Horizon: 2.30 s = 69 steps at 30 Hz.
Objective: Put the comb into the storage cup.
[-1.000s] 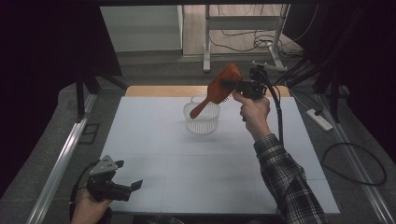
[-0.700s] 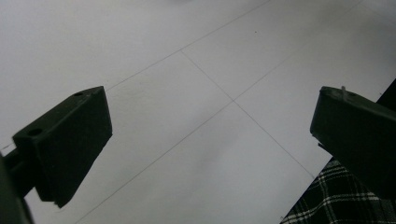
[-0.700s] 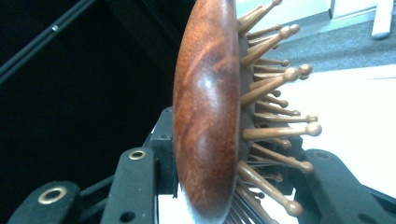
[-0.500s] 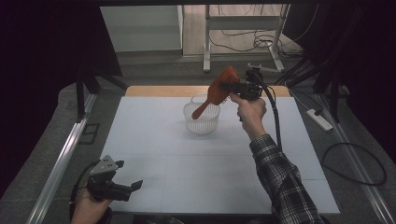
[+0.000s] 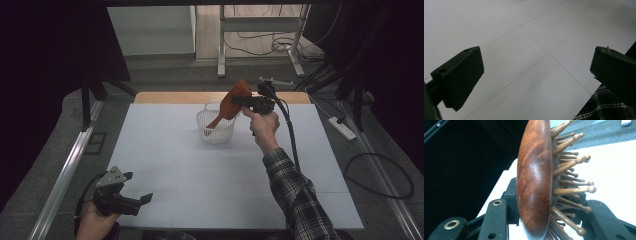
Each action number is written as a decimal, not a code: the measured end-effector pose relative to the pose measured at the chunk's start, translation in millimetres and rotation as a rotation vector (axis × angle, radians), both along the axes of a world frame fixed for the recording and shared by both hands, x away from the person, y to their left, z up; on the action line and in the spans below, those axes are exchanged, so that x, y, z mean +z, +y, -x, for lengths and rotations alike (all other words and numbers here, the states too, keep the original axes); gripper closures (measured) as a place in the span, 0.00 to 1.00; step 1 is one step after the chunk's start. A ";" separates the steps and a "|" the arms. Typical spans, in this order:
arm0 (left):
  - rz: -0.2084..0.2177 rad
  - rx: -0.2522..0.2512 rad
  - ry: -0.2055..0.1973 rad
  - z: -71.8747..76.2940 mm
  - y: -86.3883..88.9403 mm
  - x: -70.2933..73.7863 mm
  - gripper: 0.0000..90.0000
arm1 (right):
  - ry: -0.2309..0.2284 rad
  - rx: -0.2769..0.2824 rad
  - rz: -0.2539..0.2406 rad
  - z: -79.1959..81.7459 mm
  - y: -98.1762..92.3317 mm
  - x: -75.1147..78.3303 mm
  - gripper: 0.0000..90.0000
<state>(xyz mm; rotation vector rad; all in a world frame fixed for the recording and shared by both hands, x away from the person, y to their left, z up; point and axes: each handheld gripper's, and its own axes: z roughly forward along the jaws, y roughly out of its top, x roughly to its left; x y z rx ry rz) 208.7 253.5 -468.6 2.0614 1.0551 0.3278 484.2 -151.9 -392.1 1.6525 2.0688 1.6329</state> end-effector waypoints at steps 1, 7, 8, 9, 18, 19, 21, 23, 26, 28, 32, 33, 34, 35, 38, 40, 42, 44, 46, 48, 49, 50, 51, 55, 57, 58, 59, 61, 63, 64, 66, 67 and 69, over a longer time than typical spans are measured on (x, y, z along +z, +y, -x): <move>0.000 0.000 0.000 0.0 -0.1 0.0 0.00 | 0.001 -0.001 0.002 -0.2 0.6 -1.4 0.62; -0.007 -0.003 0.002 -0.1 -0.8 -0.1 0.00 | 0.008 -0.003 0.016 -0.7 3.9 -10.3 0.62; -0.006 -0.004 0.002 -0.1 -0.6 -0.1 0.00 | 0.010 -0.003 0.020 -0.7 4.3 -11.7 0.62; -0.005 -0.003 0.001 -0.2 -0.6 -0.1 0.00 | 0.011 -0.003 0.020 -0.7 4.7 -13.2 0.62; -0.005 -0.004 0.001 -0.1 -0.7 -0.1 0.00 | 0.011 -0.008 0.037 -0.8 9.0 -22.6 0.62; -0.005 -0.004 0.002 0.0 -0.7 -0.1 0.00 | 0.009 -0.008 0.039 -0.7 9.4 -22.7 0.62; -0.007 -0.004 0.003 -0.1 -0.8 -0.1 0.00 | 0.005 -0.008 0.059 -0.1 10.8 -23.3 0.61; -0.010 -0.006 0.002 -0.1 -0.8 0.0 0.00 | 0.004 -0.011 0.062 0.9 11.6 -25.4 0.61; -0.011 -0.006 0.002 -0.1 -0.9 -0.1 0.00 | 0.002 -0.028 0.051 1.6 10.7 -28.8 0.59; -0.012 -0.007 0.003 -0.1 -0.9 0.0 0.00 | 0.002 -0.046 0.041 2.1 9.7 -31.6 0.57; -0.013 -0.008 0.003 -0.2 -1.3 -0.1 0.00 | 0.014 -0.059 0.026 2.1 6.2 -36.7 0.53; -0.013 -0.008 0.003 -0.2 -1.3 -0.1 0.00 | 0.014 -0.059 0.026 2.1 6.2 -36.7 0.53; -0.014 -0.009 0.004 -0.2 -1.4 -0.1 0.00 | 0.012 -0.059 0.024 2.3 5.9 -37.2 0.52; -0.014 -0.008 0.003 -0.1 -1.7 -0.1 0.00 | 0.004 -0.059 0.034 2.8 6.0 -37.1 0.51; -0.018 -0.010 0.003 -0.1 -1.7 0.0 0.00 | 0.000 -0.059 0.045 3.1 6.1 -36.9 0.49; -0.018 -0.010 0.003 -0.1 -1.7 0.0 0.00 | 0.001 -0.059 0.050 3.1 6.3 -37.1 0.48; -0.019 -0.010 0.003 -0.1 -1.7 0.0 0.00 | -0.001 -0.061 0.053 3.1 6.4 -37.1 0.47; -0.019 -0.009 0.003 0.0 -1.8 0.0 0.00 | -0.009 -0.065 0.065 3.4 6.8 -36.9 0.45; -0.020 -0.009 0.001 0.1 -1.8 0.1 0.00 | -0.012 -0.067 0.068 3.8 7.2 -36.7 0.42; -0.018 -0.007 0.002 0.0 -1.6 0.1 0.00 | -0.026 -0.066 0.079 4.9 8.2 -35.3 0.37; -0.018 -0.007 0.002 0.0 -1.6 0.1 0.00 | -0.032 -0.066 0.085 5.3 8.5 -34.8 0.35; -0.017 -0.007 0.002 0.1 -1.5 0.1 0.00 | -0.032 -0.066 0.085 5.3 8.5 -34.8 0.35; -0.016 -0.006 0.002 0.0 -1.4 0.0 0.00 | -0.038 -0.065 0.095 5.7 8.9 -34.2 0.34; -0.013 -0.006 0.003 -0.2 -1.0 0.0 0.00 | -0.055 -0.056 0.123 6.8 9.1 -33.1 0.28; -0.012 -0.006 0.004 -0.2 -1.2 0.0 0.00 | -0.062 -0.046 0.140 7.6 9.6 -32.5 0.27; -0.014 -0.006 0.003 -0.2 -1.5 0.0 0.00 | -0.064 -0.042 0.147 7.8 9.8 -32.2 0.26; -0.015 -0.007 0.004 -0.2 -1.6 0.1 0.00 | -0.069 -0.041 0.157 8.3 9.9 -31.8 0.25; -0.015 -0.007 0.004 -0.2 -1.5 0.1 0.00 | -0.073 -0.035 0.164 8.8 9.9 -30.9 0.24; -0.014 -0.007 0.004 -0.3 -1.3 0.0 0.00 | -0.079 -0.034 0.173 9.3 9.5 -29.6 0.24; -0.013 -0.007 0.004 -0.2 -1.4 0.0 0.00 | -0.078 -0.030 0.176 9.4 9.3 -29.0 0.24; -0.015 -0.008 0.004 -0.3 -1.6 0.0 0.00 | -0.077 -0.021 0.184 9.7 8.5 -28.1 0.23; -0.015 -0.008 0.004 -0.3 -1.6 0.0 0.00 | -0.077 -0.021 0.184 9.7 8.5 -28.1 0.23; -0.018 -0.010 0.003 -0.3 -1.9 0.0 0.00 | -0.081 -0.017 0.201 10.1 8.4 -27.5 0.21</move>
